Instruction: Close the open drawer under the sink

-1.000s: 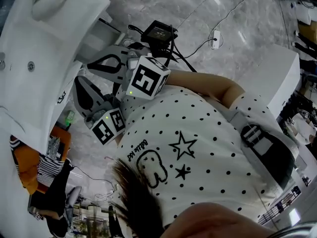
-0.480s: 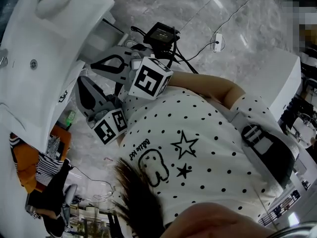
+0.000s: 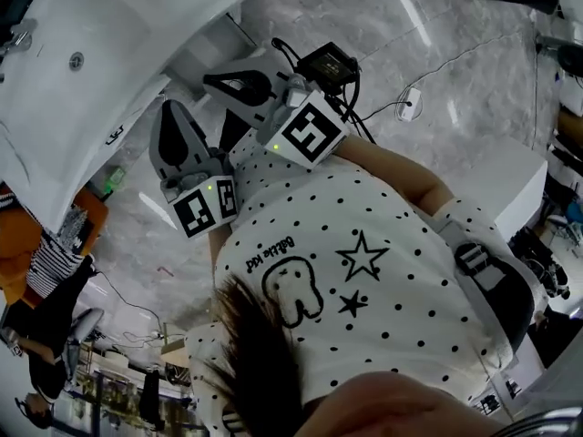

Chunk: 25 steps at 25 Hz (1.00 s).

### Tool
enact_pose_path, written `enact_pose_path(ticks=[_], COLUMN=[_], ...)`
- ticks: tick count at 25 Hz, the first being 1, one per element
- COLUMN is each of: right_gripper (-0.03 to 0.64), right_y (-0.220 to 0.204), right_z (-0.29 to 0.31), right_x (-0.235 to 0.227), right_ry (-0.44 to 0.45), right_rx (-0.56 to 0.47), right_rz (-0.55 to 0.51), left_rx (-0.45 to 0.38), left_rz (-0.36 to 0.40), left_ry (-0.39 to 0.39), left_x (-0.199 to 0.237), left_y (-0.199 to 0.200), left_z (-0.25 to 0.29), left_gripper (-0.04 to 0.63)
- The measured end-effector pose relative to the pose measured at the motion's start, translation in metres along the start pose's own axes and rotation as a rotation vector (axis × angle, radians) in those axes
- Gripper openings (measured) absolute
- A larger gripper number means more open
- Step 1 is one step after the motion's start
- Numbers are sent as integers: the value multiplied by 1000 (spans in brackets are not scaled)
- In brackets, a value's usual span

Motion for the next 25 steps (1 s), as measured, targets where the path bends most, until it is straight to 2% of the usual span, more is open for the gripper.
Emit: enact_pose_path(ticks=[4,8,15,23,25], right_gripper=[15,15,15,15,15], right_y=[-1,-7,-18,-26,-37], right_z=[-11,-19,-8,-3,7], right_x=[-7,-16,-25,-43,-41], right_ry=[-68,-129,-129,-103,-100], right_rx=[10,55,93,147,156], right_rz=[84,60,38,50,61], left_rx=[50,155,379,597,643], left_rz=[5,-39,-133,-221,-233], left_ry=[1,-44,-105,-133,-145], left_x=[9,21,32,15,16], left_y=[-6,-29,-89,-168,-192], left_z=[1,4,1,-1,-1], left_gripper=[6,6,8,9,43])
Point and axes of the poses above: the fingertips, and each gripper's own axes: z forward along the fingers, x to its left, y out of its top, the point moved 7 cm from there along -z, backward along the fingers, and after that the axes turned 1 degree about z, right-handed, at the moved point
